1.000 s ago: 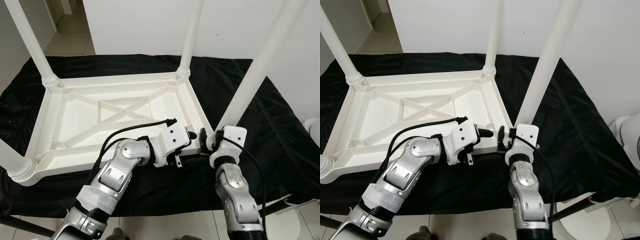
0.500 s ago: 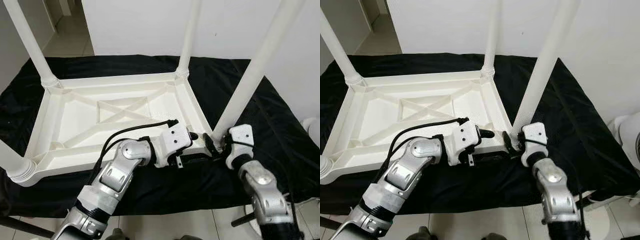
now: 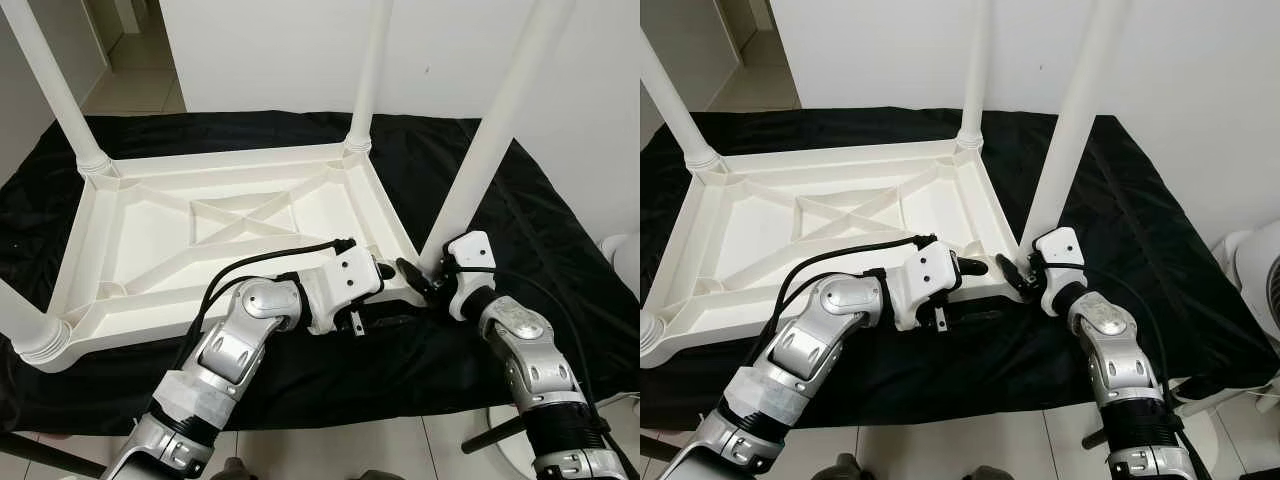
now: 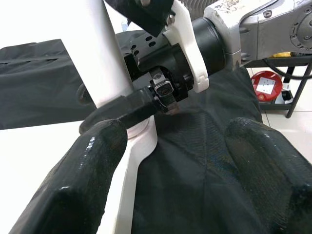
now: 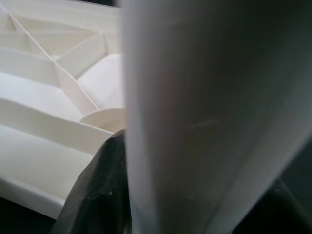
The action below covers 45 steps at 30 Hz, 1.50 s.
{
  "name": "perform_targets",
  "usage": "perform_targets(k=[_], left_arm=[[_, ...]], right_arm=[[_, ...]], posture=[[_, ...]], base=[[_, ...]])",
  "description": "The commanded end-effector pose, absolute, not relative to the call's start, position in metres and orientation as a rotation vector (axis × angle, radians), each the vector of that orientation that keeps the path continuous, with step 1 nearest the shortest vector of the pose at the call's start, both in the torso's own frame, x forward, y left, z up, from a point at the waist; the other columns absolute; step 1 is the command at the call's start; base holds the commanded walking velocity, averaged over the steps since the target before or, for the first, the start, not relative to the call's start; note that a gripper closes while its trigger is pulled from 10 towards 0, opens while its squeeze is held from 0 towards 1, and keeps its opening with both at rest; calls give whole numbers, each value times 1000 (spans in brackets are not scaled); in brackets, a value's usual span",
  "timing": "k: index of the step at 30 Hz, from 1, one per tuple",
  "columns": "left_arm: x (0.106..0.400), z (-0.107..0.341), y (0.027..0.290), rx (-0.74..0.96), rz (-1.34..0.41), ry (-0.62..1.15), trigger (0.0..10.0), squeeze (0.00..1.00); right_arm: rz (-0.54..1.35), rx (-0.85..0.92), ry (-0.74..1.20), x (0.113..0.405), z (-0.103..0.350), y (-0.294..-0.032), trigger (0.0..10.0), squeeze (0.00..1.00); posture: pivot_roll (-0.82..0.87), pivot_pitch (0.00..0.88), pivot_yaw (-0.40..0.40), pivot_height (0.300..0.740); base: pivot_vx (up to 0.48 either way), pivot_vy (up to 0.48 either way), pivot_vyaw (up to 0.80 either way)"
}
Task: Building children table
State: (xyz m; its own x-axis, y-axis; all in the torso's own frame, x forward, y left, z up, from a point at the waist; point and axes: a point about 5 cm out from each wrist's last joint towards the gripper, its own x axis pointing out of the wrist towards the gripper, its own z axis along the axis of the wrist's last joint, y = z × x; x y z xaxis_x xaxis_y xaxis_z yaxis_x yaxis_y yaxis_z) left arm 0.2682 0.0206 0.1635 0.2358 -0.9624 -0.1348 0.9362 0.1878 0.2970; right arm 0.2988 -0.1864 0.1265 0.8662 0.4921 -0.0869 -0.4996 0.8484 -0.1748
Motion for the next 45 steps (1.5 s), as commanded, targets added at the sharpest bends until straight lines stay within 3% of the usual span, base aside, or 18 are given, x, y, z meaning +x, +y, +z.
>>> perform_targets(k=[1, 6, 7, 8, 13, 23, 27, 34, 43, 44, 45], left_arm=[[271, 168, 23, 348, -1271, -104, 10000, 0], [271, 167, 24, 347, -1268, -102, 10000, 0], [271, 167, 23, 347, -1267, -102, 10000, 0], [272, 167, 23, 347, -1266, -102, 10000, 0], [272, 168, 23, 347, -1264, -103, 10000, 0], [273, 168, 22, 346, -1264, -103, 10000, 0], [273, 168, 22, 347, -1265, -102, 10000, 0], [273, 168, 21, 348, -1266, -102, 10000, 0], [273, 167, 21, 346, -1260, -100, 10000, 0], [275, 167, 21, 346, -1248, -103, 10000, 0], [275, 167, 21, 346, -1248, -103, 10000, 0]], right_arm=[[591, -209, 78, 295, 115, -177, 0, 0], [562, -198, 79, 294, 112, -180, 0, 0], [531, -192, 75, 295, 113, -182, 3843, 0], [511, -185, 70, 296, 113, -183, 10000, 0], [446, -180, 58, 298, 114, -186, 10000, 0], [51, -110, 28, 300, 121, -188, 10000, 0], [5, -99, 28, 299, 121, -187, 10000, 0], [-314, 46, 41, 302, 119, -173, 10000, 0], [-295, 52, 18, 304, 127, -163, 10000, 0], [-284, 45, 6, 302, 129, -163, 10000, 557], [-284, 45, 6, 302, 129, -163, 10000, 557]], posture=[[8, 0, -23, 740], [2, 0, -22, 740], [0, 0, -21, 740], [-1, 0, -22, 740], [-4, 0, -20, 740], [-21, 0, -13, 740], [-21, 0, -13, 740], [-24, 0, -14, 740], [-29, 0, -21, 740], [-27, 0, -30, 740], [-27, 0, -30, 740]], base=[[0, 0, 0], [0, 0, 0], [0, 0, 0], [0, 0, 0], [0, 0, 0], [0, 0, 0], [0, 0, 0], [0, 0, 0], [0, 0, 0], [0, 0, 0], [0, 0, 0]])
